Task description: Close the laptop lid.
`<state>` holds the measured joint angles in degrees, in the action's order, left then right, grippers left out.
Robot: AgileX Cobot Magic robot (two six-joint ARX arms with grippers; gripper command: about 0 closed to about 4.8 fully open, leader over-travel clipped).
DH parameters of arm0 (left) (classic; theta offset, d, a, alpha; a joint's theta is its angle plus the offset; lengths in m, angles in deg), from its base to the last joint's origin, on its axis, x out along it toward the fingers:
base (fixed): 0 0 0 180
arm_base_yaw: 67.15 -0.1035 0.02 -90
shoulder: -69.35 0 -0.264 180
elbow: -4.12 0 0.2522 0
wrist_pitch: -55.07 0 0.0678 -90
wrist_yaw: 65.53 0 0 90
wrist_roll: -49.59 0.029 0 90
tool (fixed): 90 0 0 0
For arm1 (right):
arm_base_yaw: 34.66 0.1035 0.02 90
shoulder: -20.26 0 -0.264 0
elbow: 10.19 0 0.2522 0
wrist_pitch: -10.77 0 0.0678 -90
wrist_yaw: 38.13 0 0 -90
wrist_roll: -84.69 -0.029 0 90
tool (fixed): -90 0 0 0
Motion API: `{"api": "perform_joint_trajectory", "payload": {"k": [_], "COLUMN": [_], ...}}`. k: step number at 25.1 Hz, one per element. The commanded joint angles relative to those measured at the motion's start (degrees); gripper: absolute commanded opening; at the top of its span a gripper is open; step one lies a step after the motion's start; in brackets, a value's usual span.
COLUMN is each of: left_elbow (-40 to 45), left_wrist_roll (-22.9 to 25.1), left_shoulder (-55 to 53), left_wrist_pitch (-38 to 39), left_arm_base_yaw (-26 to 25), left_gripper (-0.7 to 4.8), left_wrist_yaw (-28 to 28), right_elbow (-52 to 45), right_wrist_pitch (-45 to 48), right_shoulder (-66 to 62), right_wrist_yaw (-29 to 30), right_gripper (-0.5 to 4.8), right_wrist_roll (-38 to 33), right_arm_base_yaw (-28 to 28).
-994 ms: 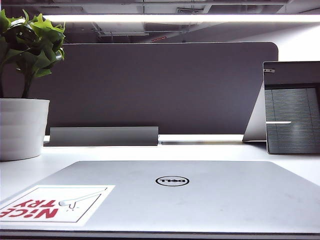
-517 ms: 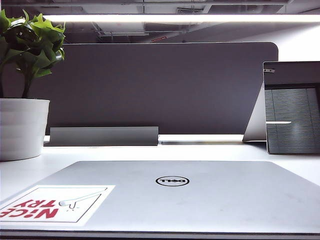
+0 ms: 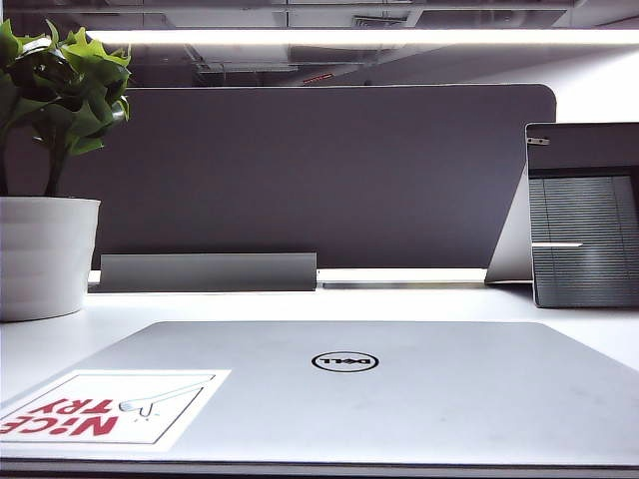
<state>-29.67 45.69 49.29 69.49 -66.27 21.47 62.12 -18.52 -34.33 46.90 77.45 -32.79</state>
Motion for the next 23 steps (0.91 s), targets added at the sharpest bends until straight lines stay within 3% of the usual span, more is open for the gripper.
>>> {"api": "perform_joint_trajectory", "payload": {"k": [1, 5, 12, 23], "left_elbow": [11.0, 19.6, 19.5, 19.5], "left_wrist_roll": [-8.2, -11.5, -3.8, -2.1], "left_shoulder": [7.2, 13.6, 18.7, 19.8], "left_wrist_pitch": [-7.5, -8.2, -4.5, -1.6], "left_arm_base_yaw": [-0.4, -0.2, -0.2, -0.2], "left_gripper": [-0.05, -0.05, -0.05, -0.05], "left_wrist_yaw": [2.9, 4.2, 1.8, 0.2], "right_elbow": [0.2, 0.2, 0.2, 0.2], "right_wrist_pitch": [0.7, 0.7, 0.7, 0.7], "right_shoulder": [0.1, 0.1, 0.1, 0.1], "right_wrist_yaw": [0.0, 0.0, 0.0, 0.0], "right_gripper": [-0.01, -0.01, -0.01, -0.01], "right_wrist_roll": [0.0, 0.0, 0.0, 0.0], "right_arm_base_yaw": [0.1, 0.1, 0.1, 0.1]}}
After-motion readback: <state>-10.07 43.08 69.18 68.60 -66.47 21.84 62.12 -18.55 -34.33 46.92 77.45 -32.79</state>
